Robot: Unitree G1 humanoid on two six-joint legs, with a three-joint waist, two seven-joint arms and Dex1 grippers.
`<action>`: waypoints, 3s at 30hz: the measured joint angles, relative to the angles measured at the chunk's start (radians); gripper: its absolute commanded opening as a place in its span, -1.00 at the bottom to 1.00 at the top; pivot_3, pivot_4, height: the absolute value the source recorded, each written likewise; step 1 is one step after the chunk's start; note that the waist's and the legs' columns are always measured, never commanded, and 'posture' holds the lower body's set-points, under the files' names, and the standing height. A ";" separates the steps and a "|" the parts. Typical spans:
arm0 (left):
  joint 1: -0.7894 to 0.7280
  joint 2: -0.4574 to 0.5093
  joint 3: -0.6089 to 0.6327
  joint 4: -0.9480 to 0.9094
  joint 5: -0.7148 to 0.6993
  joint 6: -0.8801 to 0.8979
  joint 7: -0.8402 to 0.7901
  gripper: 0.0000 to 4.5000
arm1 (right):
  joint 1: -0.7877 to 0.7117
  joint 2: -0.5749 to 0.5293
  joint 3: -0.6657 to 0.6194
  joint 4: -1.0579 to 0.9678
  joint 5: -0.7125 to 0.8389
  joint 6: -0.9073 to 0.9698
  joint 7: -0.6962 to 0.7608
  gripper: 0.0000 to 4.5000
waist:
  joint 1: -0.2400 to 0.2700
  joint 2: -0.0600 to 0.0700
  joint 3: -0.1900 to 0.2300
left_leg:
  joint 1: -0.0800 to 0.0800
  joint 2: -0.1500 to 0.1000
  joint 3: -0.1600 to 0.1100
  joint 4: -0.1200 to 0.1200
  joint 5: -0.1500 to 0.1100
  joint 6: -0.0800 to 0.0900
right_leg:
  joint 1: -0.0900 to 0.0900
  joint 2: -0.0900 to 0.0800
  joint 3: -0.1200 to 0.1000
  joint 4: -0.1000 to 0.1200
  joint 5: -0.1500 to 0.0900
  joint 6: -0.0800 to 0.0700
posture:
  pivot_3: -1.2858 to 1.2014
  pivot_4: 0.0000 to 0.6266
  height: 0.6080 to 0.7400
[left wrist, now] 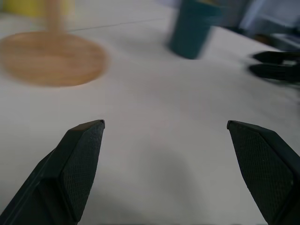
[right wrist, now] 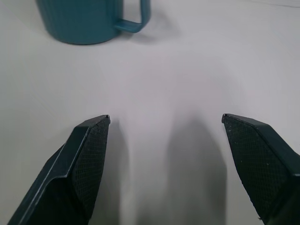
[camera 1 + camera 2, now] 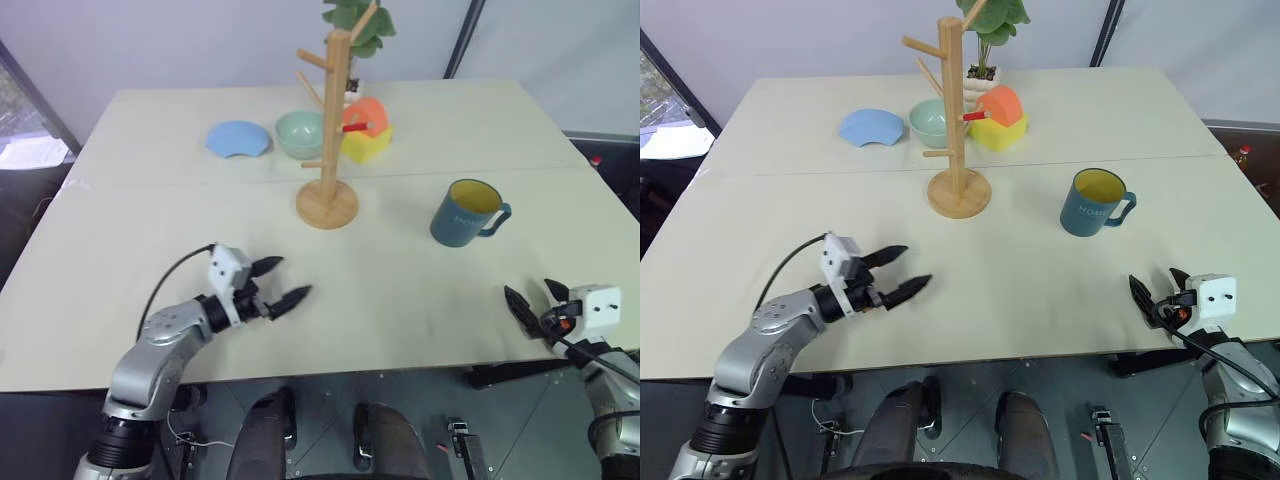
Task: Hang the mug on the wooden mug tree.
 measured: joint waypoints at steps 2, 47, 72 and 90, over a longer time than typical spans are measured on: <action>-0.043 0.005 -0.070 -0.039 -0.015 0.027 -0.055 1.00 | -0.034 0.000 0.001 -0.001 -0.001 0.008 -0.021 0.76 | -0.002 0.001 0.000 | 0.000 0.000 0.000 0.000 0.000 0.000 | 0.001 0.000 0.000 0.000 0.001 -0.001 | 0.03 -0.52 1.00; -0.078 0.029 -0.111 -0.093 0.006 0.034 -0.017 1.00 | -0.580 0.030 0.173 0.465 -0.139 -0.038 -0.059 -0.97 | -0.006 0.003 -0.001 | -0.001 0.003 0.000 0.014 0.000 0.001 | 0.001 0.004 0.001 0.005 0.003 0.000 | 0.03 -0.52 1.00; -0.100 0.114 0.108 0.023 0.048 -0.101 0.019 1.00 | -0.955 -0.111 0.566 0.068 -0.462 -0.101 0.196 -0.97 | -0.022 0.005 0.000 | -0.005 0.005 0.007 0.011 0.000 0.000 | -0.011 0.002 0.004 0.008 0.005 -0.002 | 0.03 -0.52 1.00; -0.098 0.111 0.213 -0.008 0.000 -0.099 0.069 1.00 | -1.229 0.003 0.672 0.405 -0.560 -0.181 0.211 -0.97 | -0.028 0.004 0.001 | -0.003 0.007 0.027 0.014 0.001 0.000 | -0.017 0.003 0.015 0.020 0.007 -0.002 | 0.03 -0.52 1.00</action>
